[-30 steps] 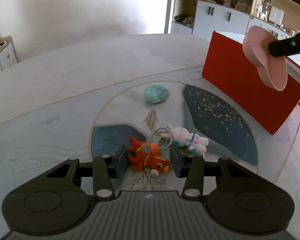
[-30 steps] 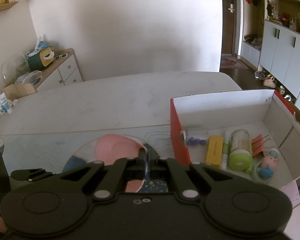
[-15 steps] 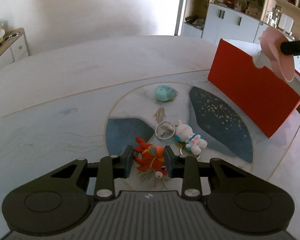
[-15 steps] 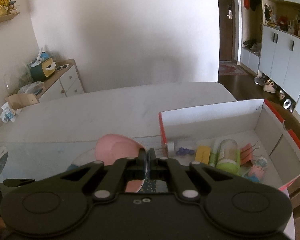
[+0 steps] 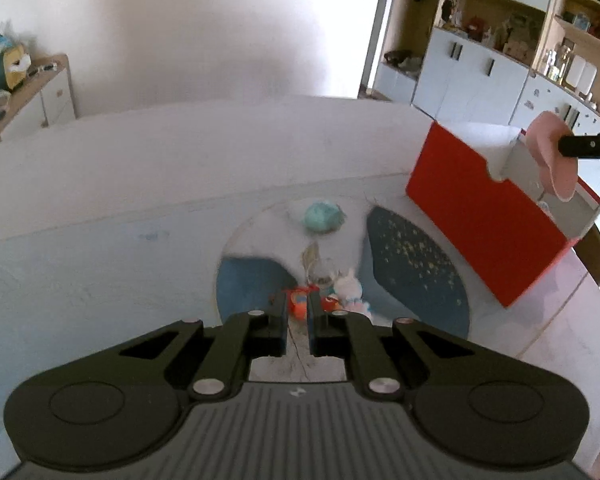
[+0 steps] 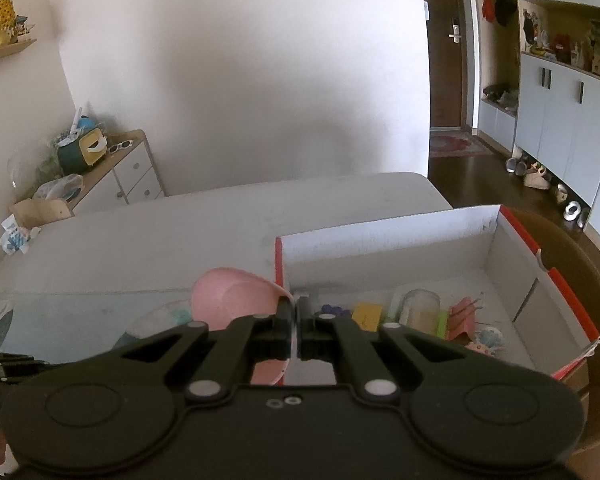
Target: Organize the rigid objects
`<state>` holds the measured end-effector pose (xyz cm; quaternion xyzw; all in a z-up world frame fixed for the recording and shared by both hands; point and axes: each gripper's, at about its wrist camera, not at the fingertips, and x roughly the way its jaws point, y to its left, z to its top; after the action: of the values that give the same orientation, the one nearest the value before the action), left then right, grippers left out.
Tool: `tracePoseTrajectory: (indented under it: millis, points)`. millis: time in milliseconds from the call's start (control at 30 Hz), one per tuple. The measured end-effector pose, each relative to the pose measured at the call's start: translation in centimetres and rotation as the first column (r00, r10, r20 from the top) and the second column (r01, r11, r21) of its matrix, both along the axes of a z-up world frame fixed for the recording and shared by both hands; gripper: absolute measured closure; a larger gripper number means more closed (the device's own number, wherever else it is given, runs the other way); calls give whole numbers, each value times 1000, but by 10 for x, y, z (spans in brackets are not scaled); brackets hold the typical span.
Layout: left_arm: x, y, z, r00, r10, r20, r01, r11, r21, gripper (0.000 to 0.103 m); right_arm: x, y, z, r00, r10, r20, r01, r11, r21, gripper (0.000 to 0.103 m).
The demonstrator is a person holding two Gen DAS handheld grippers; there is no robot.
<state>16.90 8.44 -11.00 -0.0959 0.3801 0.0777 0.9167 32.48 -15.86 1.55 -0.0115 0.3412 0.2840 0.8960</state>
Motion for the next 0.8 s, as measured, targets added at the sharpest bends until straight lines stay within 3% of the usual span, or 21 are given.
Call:
tracePoseTrajectory:
  millis: [133, 233, 300, 367, 600, 800]
  points:
    - [0, -3, -7, 999, -11, -33, 11, 1000, 3, 93, 1, -4, -4, 1000, 2, -13, -2, 1000, -3, 101]
    - [3, -4, -15, 998, -13, -55, 12, 1000, -3, 79, 0, -5, -7, 1000, -3, -21, 3, 1000, -5, 101]
    - [6, -4, -20, 998, -18, -55, 18, 1000, 1, 50, -2, -6, -9, 1000, -9, -26, 8, 1000, -7, 101]
    - [8, -5, -25, 998, -39, -41, 40, 999, 20, 33, -4, -5, -10, 999, -14, -29, 14, 1000, -11, 101]
    - [26, -7, -44, 976, -207, -71, 215, 968, 130, 33, -12, -4, -14, 998, -45, -33, 44, 998, -36, 101]
    - [41, 0, -54, 953, -290, -84, 299, 948, 114, 32, -17, -1, -15, 996, -82, -32, 81, 996, -49, 101]
